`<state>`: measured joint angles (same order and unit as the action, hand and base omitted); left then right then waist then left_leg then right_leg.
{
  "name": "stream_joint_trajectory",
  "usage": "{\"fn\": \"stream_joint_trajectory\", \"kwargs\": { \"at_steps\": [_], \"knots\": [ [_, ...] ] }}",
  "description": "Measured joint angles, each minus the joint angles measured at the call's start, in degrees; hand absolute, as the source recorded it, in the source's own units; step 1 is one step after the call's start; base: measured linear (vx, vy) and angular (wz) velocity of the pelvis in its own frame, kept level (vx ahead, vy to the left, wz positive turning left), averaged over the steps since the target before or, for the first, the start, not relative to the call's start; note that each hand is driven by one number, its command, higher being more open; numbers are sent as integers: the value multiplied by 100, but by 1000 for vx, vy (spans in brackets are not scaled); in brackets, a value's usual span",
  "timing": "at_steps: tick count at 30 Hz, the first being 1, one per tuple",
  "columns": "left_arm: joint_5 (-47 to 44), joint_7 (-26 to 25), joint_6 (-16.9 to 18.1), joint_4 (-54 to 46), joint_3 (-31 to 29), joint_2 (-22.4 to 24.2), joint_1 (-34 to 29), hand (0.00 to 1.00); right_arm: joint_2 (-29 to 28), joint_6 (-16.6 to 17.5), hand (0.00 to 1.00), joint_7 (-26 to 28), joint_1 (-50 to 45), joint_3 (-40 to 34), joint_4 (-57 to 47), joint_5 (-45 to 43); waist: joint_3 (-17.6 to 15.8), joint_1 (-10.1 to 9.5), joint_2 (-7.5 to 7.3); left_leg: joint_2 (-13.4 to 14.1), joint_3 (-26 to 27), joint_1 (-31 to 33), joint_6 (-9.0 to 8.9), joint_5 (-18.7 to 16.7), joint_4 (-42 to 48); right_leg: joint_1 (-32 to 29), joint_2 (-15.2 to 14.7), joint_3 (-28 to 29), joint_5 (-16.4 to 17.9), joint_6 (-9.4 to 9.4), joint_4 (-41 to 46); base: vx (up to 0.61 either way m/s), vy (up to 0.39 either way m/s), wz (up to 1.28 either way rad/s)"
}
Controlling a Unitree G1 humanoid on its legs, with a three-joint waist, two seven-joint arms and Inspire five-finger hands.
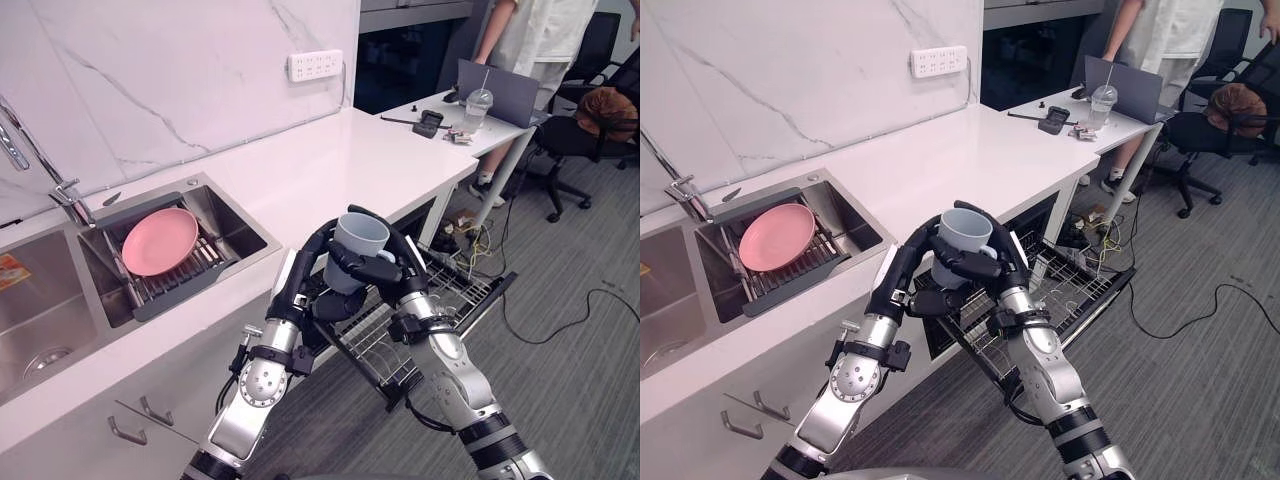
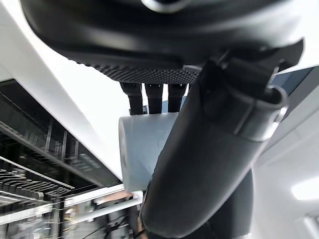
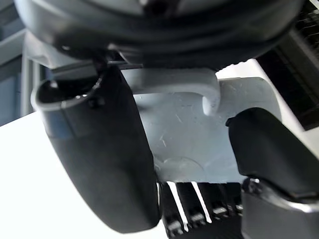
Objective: Walk over to the sink, pick up the cup, carry it to the dishwasher, place the cup inside the dishwasher, then close the dishwasher door
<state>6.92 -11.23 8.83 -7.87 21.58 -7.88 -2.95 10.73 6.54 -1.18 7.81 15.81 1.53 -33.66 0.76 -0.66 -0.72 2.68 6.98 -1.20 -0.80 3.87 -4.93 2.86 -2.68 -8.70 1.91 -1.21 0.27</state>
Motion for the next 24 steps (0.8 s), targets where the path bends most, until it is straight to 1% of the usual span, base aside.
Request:
{"fn": "stream_joint_trajectory", "kwargs": {
  "at_steps": [3,5,11,14,17,19,24],
  "knots": [
    [-12,-7,7,-146,-48,133,-40,90,-219,11,30,-36,0,-162,-76,133,-28,-2,3,-4,10,-9,-3,-2,-1,2,-10,9,2,-4,1,0,0,0],
    [-19,-25,14,-146,-168,255,-51,90,-329,19,30,-151,-9,-351,-76,257,-43,-3,4,-9,12,-20,-3,-2,-3,4,-16,10,11,-18,13,0,0,0],
    [-126,0,19,-155,-427,261,-193,90,-443,70,30,-435,-264,-1050,-351,953,-76,5,14,-29,23,-35,-9,-6,-4,6,-37,20,26,-40,25,0,0,0],
    [-245,48,19,-157,-426,261,-319,90,-446,128,30,-531,-450,-1270,-526,1254,-78,14,15,-38,34,-35,-14,-10,-4,2,-43,32,29,-45,25,3,0,-1],
    [-373,189,19,-170,-409,284,-436,90,-450,155,30,-573,-483,-1416,-540,1359,-82,37,18,-41,41,-37,-15,-12,-5,-1,-44,41,29,-46,25,0,0,0],
    [-501,314,25,-173,-363,293,-543,90,-450,161,30,-577,-672,-1458,-701,1388,-92,29,27,-39,42,-37,-19,-16,-5,-3,-44,42,29,-47,24,0,0,0],
    [-827,641,27,-171,-301,282,-834,90,-454,163,30,-505,-1075,-1501,-716,1603,-114,32,40,-35,57,-34,-24,-21,-5,-12,-44,57,30,-47,21,0,0,0]
  ]
}}
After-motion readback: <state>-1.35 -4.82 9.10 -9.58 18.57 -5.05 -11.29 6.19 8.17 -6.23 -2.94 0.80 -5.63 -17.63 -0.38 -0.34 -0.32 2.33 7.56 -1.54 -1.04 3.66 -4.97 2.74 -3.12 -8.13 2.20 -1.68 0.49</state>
